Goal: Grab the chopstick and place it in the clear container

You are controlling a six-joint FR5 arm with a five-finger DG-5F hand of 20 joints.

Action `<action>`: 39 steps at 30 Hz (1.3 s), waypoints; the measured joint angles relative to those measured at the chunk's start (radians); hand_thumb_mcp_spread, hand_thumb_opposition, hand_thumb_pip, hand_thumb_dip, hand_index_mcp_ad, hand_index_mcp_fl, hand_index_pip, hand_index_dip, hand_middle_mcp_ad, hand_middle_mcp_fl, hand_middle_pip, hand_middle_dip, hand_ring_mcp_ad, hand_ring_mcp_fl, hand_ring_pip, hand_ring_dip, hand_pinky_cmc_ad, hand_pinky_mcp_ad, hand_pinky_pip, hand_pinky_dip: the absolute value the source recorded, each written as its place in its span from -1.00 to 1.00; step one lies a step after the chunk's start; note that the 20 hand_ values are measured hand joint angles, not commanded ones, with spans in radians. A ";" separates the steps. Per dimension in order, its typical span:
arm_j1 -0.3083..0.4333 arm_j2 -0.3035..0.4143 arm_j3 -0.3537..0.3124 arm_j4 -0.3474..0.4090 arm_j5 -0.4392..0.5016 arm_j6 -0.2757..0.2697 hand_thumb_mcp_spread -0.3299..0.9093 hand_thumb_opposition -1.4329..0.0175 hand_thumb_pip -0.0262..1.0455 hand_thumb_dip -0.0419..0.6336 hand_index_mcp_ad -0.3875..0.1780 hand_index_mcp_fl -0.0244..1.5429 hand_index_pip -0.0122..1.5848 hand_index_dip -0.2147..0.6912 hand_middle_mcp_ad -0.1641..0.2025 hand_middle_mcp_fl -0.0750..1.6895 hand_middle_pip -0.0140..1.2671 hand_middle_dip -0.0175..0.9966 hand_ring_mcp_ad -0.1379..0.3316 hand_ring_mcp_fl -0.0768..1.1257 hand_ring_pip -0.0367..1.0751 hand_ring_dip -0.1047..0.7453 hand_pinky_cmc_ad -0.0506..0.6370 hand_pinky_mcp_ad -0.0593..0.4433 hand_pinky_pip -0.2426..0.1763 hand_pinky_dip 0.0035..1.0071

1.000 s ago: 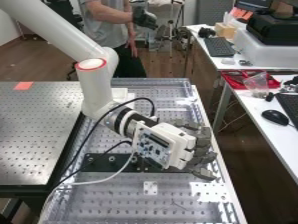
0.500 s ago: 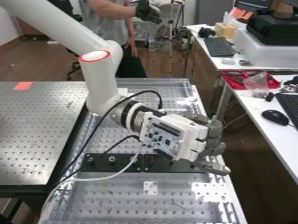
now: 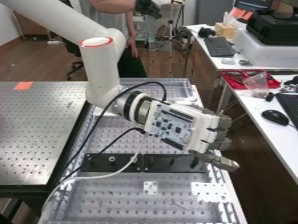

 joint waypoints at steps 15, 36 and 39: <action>0.008 0.085 -0.002 -0.064 0.010 -0.069 0.66 -0.45 -0.02 -0.11 0.12 0.26 0.11 -0.39 0.15 0.32 -0.07 0.31 -0.25 0.83 -0.79 0.29 0.57 0.09 0.88 -0.66; 0.241 0.274 -0.184 -0.064 0.366 -0.045 0.66 -0.45 -0.02 -0.11 0.12 0.26 0.11 -0.39 0.13 0.32 -0.09 0.32 -0.30 0.83 -0.80 0.29 0.56 0.16 0.98 -0.66; 0.301 0.283 -0.191 -0.061 0.451 -0.043 0.66 -0.45 -0.02 -0.11 0.12 0.26 0.11 -0.39 0.13 0.32 -0.09 0.32 -0.30 0.83 -0.80 0.29 0.53 0.17 0.96 -0.66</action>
